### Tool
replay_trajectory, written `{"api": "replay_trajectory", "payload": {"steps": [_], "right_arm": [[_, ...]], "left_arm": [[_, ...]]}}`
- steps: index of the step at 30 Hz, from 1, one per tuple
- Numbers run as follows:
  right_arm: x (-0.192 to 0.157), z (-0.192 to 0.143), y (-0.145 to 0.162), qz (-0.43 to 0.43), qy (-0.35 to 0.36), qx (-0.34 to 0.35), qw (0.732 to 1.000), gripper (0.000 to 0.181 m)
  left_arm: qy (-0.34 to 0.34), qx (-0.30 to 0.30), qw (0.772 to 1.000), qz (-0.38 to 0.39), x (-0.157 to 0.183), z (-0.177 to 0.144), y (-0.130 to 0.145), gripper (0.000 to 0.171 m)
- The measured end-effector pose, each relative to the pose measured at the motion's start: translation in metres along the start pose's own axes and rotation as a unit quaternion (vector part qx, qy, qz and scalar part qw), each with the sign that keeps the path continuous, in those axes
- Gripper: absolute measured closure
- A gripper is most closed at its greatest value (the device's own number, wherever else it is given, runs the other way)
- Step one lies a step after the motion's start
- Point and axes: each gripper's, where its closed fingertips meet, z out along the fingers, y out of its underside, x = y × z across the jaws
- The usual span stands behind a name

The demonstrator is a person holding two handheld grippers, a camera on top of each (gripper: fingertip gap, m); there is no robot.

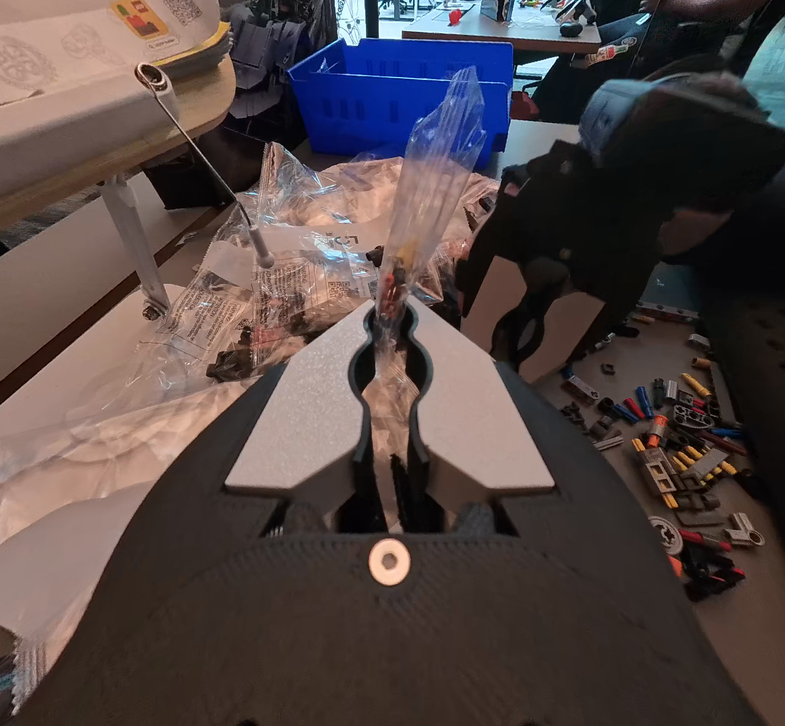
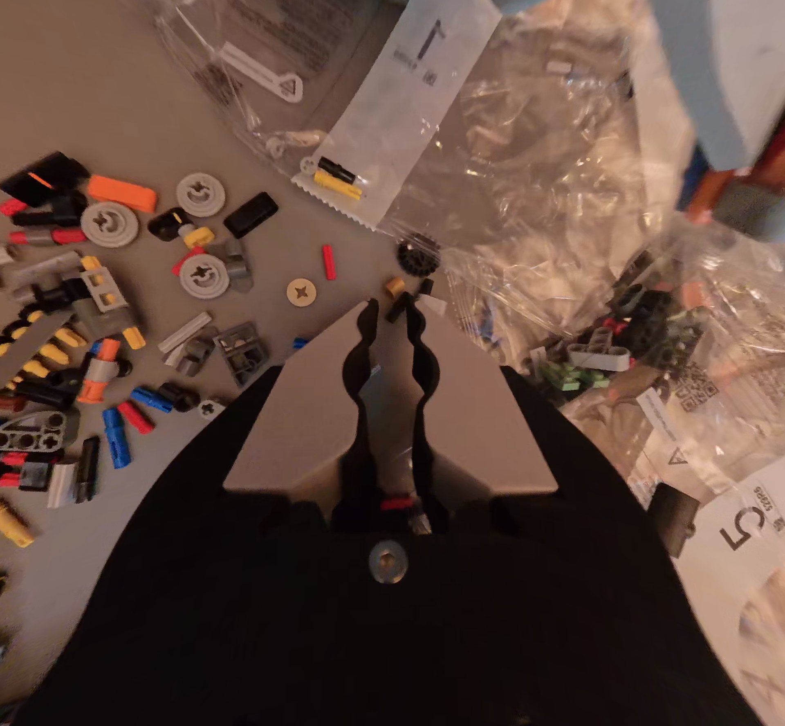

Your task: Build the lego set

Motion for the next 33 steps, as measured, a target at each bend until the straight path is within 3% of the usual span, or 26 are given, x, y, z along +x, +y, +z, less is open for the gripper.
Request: {"api": "replay_trajectory", "payload": {"steps": [3,18,23,28,33], "right_arm": [[-0.002,0.004,-0.001,-0.004,-0.004,0.000,1.000,0.181],[0.004,-0.019,-0.015,-0.005,0.009,0.044,0.999,0.181],[0.028,-0.061,-0.029,0.015,0.056,0.125,0.991,0.181],[0.057,-0.119,-0.045,0.048,0.122,0.240,0.962,0.181],[0.061,-0.133,-0.047,0.040,0.149,0.261,0.953,0.181]], "left_arm": [[0.000,0.001,1.000,0.000,0.000,0.000,0.000,0.167],[0.002,-0.001,1.000,0.002,0.001,0.000,0.000,0.167],[0.007,-0.001,1.000,0.002,0.002,-0.001,0.000,0.167],[0.016,-0.008,1.000,0.003,0.006,0.001,0.002,0.167],[0.025,-0.018,1.000,0.007,0.010,0.005,0.006,0.167]]}}
